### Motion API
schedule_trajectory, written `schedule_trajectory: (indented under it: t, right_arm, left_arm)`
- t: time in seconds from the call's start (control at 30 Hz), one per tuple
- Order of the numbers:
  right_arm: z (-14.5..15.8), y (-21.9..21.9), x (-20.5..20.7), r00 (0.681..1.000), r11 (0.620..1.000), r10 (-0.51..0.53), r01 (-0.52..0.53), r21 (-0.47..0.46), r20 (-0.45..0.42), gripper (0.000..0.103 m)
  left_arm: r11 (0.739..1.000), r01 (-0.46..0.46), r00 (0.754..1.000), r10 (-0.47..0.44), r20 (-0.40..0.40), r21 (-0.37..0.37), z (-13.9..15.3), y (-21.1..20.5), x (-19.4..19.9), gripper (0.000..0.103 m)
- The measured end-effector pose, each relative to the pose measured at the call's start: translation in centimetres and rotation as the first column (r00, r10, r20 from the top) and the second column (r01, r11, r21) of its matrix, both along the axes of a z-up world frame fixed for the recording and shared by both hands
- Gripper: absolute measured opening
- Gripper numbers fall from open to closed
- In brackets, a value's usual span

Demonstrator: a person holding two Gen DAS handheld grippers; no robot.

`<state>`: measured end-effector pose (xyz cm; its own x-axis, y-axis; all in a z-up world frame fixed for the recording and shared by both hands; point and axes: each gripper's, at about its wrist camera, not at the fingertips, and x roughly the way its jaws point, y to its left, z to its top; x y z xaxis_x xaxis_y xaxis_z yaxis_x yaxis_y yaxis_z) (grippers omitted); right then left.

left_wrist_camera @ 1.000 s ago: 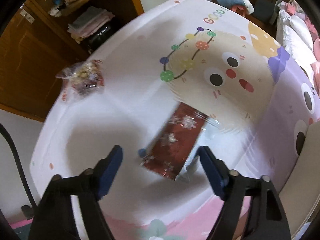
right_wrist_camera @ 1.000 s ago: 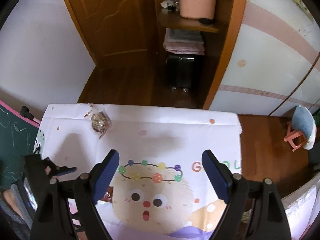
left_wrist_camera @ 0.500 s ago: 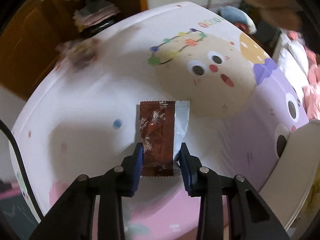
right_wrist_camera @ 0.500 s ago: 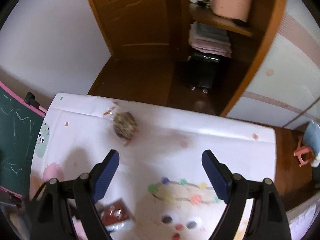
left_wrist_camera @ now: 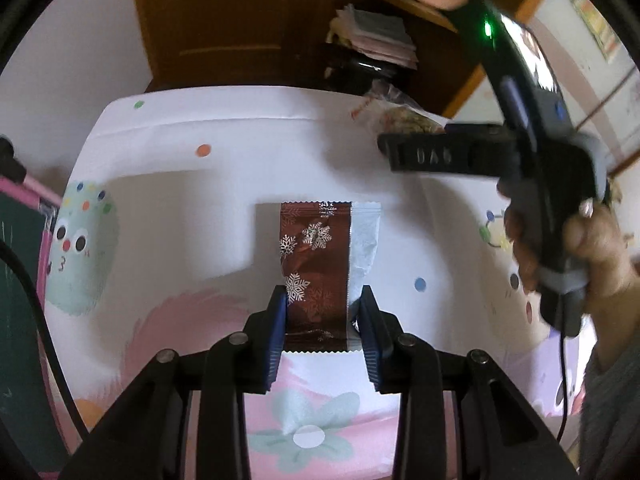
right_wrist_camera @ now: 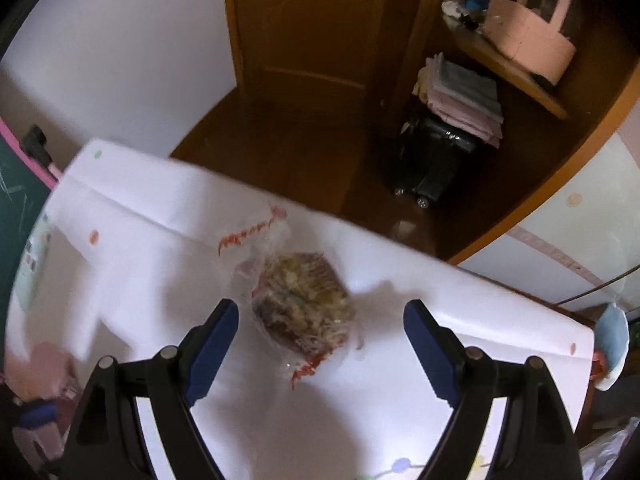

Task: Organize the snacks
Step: 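Grasp the brown snowflake packet with left tool while right tool grasps the clear nut bag, then carry the brown packet and nut bag over the white tray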

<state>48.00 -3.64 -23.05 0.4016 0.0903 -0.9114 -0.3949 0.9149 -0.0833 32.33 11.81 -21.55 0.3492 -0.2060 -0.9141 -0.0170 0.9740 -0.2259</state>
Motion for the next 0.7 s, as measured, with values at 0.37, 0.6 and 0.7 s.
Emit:
schedule_trajectory:
  t: [0.37,0.6,0.7]
  right_arm:
    - [1.1,-0.6,-3.6,0.998,0.998,0.064,-0.063,0.024,-0.027,0.044]
    - [7.8,-5.3,-11.9,0.996,0.99,0.089,-0.086,0.108,-0.02,0.044]
    - [11.7,-7.9,-15.5,0.997,0.987,0.068,-0.071,0.142,0.021,0.044]
  left_arm:
    - [0.999,-0.039,0.999,0.039,-0.02,-0.002,0.3,0.6,-1.8,0.032]
    - [1.0,-0.015,0.999,0.015,0.045,-0.003,6.3,-0.6,-6.2,0.032]
    - [1.0,0.01,0.994,-0.012,0.109,0.014,10.6,-2.0,-8.9,0.032]
